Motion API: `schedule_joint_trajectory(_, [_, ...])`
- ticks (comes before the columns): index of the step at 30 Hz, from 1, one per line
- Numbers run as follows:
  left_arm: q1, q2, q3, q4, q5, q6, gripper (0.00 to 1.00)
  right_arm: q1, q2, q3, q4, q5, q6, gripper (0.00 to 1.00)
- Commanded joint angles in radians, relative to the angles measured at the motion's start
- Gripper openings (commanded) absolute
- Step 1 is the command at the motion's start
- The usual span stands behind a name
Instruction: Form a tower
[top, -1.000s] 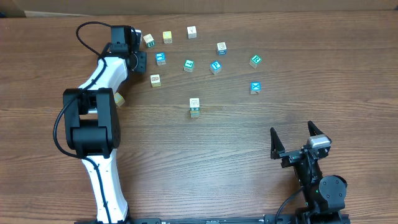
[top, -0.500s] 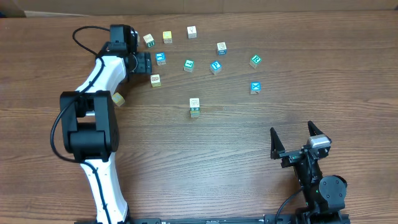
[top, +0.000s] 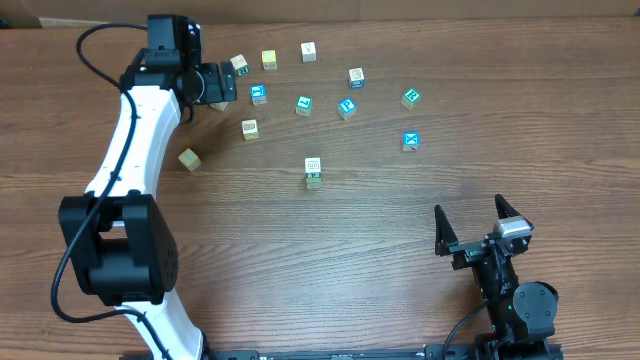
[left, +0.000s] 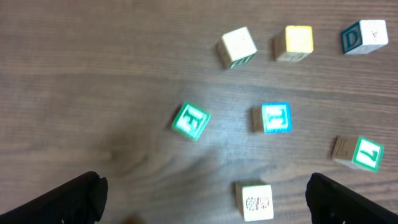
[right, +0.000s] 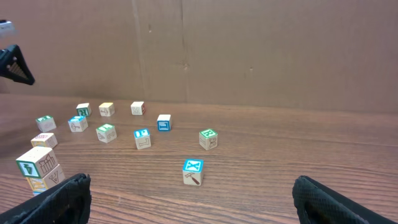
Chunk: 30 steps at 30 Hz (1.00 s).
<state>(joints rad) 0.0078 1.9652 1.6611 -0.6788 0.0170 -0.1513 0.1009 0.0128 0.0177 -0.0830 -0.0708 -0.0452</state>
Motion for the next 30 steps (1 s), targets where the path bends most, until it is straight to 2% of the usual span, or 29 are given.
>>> schedule_joint_trajectory(1, [0.04,-0.044,0.0,-0.026,0.006,-0.066,1.0,0.006,-0.009,-0.01,0.003,0.006,-0.001,1.0])
schedule_joint_trajectory(6, [0.077,-0.043,0.0,-0.09,0.002,-0.066,1.0,0.006,-0.009,-0.01,0.003,0.006,-0.001,1.0])
schedule_joint_trajectory(20, [0.082,-0.042,0.0,-0.088,0.002,-0.066,1.0,0.006,-0.009,-0.01,0.011,-0.042,0.0,1.0])
schedule_joint_trajectory(26, [0.082,-0.042,0.0,-0.088,0.002,-0.066,1.0,0.006,-0.008,0.033,-0.047,-0.088,0.157,1.0])
schedule_joint_trajectory(30, [0.082,-0.042,0.0,-0.088,0.002,-0.066,1.0,0.006,0.031,0.197,-0.156,-0.087,0.209,1.0])
